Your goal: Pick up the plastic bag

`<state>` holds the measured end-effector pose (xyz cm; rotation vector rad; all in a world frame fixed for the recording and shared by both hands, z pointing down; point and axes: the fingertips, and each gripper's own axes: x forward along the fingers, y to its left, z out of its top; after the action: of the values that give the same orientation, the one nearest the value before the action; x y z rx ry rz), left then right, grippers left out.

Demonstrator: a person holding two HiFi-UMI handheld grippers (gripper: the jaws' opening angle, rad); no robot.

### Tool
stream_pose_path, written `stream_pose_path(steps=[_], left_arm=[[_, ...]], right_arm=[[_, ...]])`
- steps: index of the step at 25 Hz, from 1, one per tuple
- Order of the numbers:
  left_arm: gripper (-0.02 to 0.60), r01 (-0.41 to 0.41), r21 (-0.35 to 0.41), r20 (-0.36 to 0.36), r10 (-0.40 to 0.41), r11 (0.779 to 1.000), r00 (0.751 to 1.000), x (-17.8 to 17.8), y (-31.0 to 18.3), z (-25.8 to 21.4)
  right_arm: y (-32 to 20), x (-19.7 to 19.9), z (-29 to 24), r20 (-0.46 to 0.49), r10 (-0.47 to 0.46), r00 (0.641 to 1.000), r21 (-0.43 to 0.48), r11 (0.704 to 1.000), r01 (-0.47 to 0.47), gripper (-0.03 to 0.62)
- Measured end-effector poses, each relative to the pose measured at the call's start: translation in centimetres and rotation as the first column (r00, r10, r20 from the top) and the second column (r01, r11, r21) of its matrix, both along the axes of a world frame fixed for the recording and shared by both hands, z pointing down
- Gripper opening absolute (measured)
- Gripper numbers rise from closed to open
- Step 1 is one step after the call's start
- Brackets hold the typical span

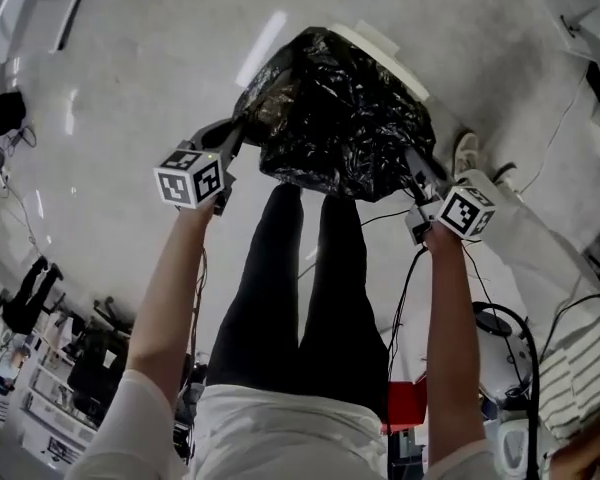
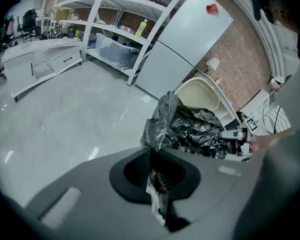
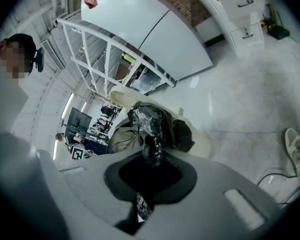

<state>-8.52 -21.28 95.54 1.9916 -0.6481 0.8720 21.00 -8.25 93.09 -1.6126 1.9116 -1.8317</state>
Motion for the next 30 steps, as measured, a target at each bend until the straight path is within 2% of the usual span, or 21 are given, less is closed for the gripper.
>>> stream_pose_path(steps=[6,10,14,22,26,30], left_arm=[[0.005,0.046,0.029,-0.046,-0.044,0.999,0.998,0.4,1.0,-6.4],[0.005,0.048,0.044,-0.057,-0.046,0.998,0.997,0.7,2.2,-11.0],[0.005,0.031,0.075,-0.053,-0.027,0.997,0.998,0.9,3.3,-15.6],[0.005,0.014,0.174,-0.076,-0.001,0.985,0.997,0.3,3.7,-28.6],[0.005,-0.006,0.196,-0.098,0.026,0.981,0.995,0.2,6.5,-34.5],[0.005,-0.007,0.226,-0.103,0.031,0.974,0.994,0.3,8.3,-38.7]], right_arm=[[-0.3,-2.4,-5.5,-0.096,-0.119,0.988,0.019,0.992,0.121,0.003],[-0.1,-3.1,-9.6,-0.154,-0.177,0.972,0.023,0.983,0.183,0.003],[0.6,-2.9,-13.3,-0.185,-0.2,0.962,0.022,0.978,0.208,0.003],[1.7,-2.2,-24.3,-0.252,-0.201,0.947,0.062,0.973,0.223,0.003],[4.6,-2.5,-29.6,-0.26,-0.187,0.947,0.073,0.974,0.213,0.003],[6.6,-3.5,-32.9,-0.262,-0.221,0.939,0.093,0.963,0.253,0.003]])
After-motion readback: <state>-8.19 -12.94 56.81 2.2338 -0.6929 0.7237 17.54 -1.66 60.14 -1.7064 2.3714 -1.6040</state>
